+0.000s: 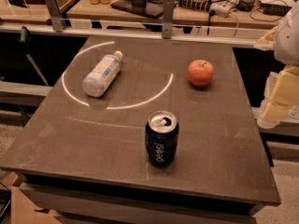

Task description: Move apple near blue plastic bottle

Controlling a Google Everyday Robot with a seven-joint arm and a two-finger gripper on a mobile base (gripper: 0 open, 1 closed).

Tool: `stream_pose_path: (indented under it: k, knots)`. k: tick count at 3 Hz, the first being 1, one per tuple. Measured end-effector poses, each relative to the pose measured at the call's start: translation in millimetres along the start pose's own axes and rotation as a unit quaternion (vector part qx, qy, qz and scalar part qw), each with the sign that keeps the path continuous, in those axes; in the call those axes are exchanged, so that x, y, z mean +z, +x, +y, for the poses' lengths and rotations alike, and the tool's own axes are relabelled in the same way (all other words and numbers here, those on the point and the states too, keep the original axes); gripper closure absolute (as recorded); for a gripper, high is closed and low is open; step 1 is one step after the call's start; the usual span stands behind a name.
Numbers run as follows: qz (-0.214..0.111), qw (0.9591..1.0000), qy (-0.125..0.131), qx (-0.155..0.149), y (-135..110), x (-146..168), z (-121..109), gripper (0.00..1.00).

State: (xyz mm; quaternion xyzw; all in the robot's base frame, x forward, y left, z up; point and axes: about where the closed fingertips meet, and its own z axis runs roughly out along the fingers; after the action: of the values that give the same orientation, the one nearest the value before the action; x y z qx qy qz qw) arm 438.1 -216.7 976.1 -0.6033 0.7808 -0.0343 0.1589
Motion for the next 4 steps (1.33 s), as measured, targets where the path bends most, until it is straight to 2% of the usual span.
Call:
stream_pose_path:
  k: [1, 2, 3, 4]
  knots:
    - [0.000, 1.0000, 0.000, 0.000, 0.0, 0.0, 0.0, 0.00]
    - [-0.044, 0.9986, 0.005, 0.027, 5.4, -0.1, -7.5, 0.00]
    - [-0.130, 0.9874, 0.025, 0.087, 28.0, 10.3, -31.1, 0.00]
    - [-0.213, 0.9679, 0.059, 0.120, 40.2, 24.5, -61.3, 0.00]
